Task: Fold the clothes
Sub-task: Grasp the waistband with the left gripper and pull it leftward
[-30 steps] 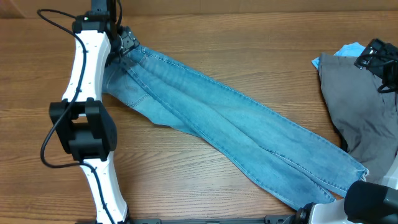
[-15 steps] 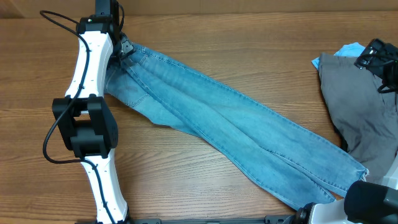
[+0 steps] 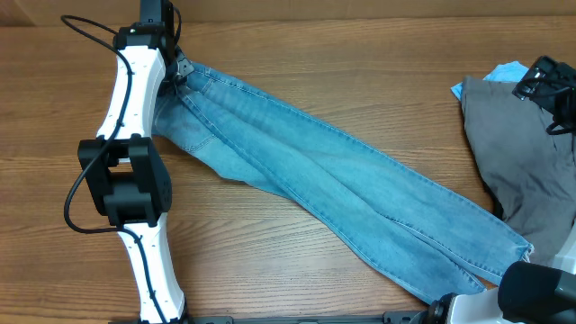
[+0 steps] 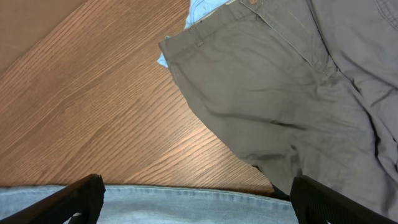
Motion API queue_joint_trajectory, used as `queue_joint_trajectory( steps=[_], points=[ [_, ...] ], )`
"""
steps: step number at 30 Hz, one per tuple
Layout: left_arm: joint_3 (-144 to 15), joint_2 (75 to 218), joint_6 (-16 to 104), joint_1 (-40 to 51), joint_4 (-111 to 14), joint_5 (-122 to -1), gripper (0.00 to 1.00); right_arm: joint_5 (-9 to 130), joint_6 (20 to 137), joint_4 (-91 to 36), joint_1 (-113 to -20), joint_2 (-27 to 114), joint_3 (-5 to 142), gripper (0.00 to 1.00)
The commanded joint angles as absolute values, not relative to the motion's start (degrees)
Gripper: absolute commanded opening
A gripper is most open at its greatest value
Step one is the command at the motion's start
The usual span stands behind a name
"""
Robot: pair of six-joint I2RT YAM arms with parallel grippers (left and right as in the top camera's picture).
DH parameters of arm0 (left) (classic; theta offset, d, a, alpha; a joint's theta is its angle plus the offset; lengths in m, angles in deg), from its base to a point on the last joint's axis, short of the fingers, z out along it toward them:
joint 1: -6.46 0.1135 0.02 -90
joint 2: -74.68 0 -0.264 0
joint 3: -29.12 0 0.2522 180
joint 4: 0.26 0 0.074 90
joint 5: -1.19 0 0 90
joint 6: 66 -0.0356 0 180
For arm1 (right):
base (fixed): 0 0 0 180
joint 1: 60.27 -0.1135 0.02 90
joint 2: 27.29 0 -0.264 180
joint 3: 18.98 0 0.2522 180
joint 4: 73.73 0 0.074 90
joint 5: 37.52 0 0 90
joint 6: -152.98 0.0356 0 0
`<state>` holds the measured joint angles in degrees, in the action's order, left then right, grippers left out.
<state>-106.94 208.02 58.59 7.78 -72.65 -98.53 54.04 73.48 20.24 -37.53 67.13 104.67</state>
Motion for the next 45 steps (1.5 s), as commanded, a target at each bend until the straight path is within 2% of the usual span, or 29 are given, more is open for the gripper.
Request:
queue_joint_trajectory(
  steps=[1, 8, 14, 18, 20, 21, 25, 34, 38, 43, 45],
  points=[
    [-110.5, 208.6, 55.2, 7.6, -74.9, -99.8, 0.04, 54.3, 73.5, 20.1, -37.7, 66.8, 105.0, 1.00],
    [-125.8, 205.6, 54.2, 9.4, -96.3, -104.0, 0.04, 54.3, 73.5, 20.1, -37.7, 66.8, 105.0, 1.00],
    [-126.0, 204.8, 54.3, 9.9, -110.8, -102.4, 0.09, 54.3, 73.5, 20.1, -37.7, 66.8, 105.0, 1.00],
    [-125.1, 204.8, 50.7, 9.9, -110.9, -94.9, 0.13, 54.3, 73.5, 20.1, -37.7, 66.8, 105.0, 1.00],
    [-124.4, 204.8, 49.0, 9.9, -110.9, -90.0, 0.04, 54.3, 73.5, 20.1, -37.7, 66.8, 105.0, 1.00],
    [-123.9, 204.8, 48.4, 9.9, -110.9, -88.7, 0.04, 54.3, 73.5, 20.1, -37.7, 66.8, 105.0, 1.00],
    [-121.1, 202.1, 47.8, 9.8, -110.9, -88.8, 0.04, 54.3, 73.5, 20.1, -37.7, 66.8, 105.0, 1.00],
    [-106.2, 185.8, 48.0, 10.8, -110.8, -96.3, 0.04, 54.3, 73.5, 20.1, -37.7, 66.8, 105.0, 1.00],
    [-96.5, 185.4, 49.5, 11.8, -110.8, -101.0, 0.06, 54.3, 73.5, 20.1, -37.7, 66.8, 105.0, 1.00],
    [-79.4, 185.4, 51.1, 15.0, -107.1, -103.0, 0.05, 54.3, 73.5, 20.1, -37.7, 66.8, 105.0, 1.00],
    [-75.2, 185.4, 51.3, 16.6, -105.9, -102.9, 0.08, 54.3, 73.5, 20.1, -37.7, 66.8, 105.0, 1.00]
  ],
)
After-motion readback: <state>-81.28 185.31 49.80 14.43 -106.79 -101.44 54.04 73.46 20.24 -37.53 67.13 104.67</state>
